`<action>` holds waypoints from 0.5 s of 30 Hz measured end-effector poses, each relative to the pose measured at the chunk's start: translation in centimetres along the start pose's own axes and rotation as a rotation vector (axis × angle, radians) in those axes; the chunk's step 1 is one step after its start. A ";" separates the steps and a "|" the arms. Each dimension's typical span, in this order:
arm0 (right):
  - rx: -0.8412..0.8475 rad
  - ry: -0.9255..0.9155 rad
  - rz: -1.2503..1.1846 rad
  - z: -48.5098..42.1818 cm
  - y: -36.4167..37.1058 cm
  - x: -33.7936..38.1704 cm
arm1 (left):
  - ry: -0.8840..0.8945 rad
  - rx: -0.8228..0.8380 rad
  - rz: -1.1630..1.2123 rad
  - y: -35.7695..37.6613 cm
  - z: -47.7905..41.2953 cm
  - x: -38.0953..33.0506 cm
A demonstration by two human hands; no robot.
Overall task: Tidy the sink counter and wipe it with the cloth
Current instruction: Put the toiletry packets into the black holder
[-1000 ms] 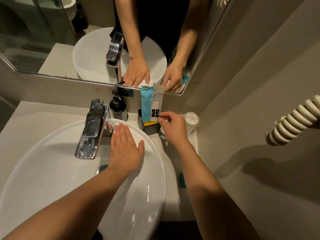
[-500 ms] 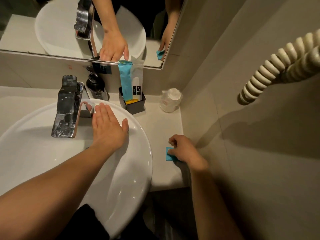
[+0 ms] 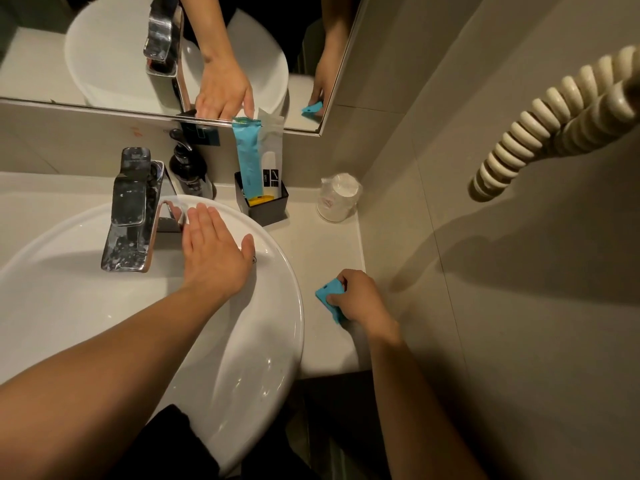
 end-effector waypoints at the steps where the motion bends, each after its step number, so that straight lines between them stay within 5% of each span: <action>1: -0.024 -0.017 -0.086 0.1 -0.3 0.4 | 0.002 -0.003 0.004 0.0 0.0 0.0; 8: -0.244 -0.206 -0.586 0.7 -5.1 7.0 | 0.007 -0.018 0.017 0.2 0.0 0.0; 15: -0.297 -0.456 -0.588 -1.6 -8.1 16.8 | 0.021 -0.033 0.036 0.3 -0.2 0.1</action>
Point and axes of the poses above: each hand's wrist, its own z-axis away from the middle knuckle, its own y-axis out of the palm, x = y × z, the point moved 5 cm from there along -z, towards the middle knuckle, and after that the axes turned 7 degrees about x, right-handed, at the moved point
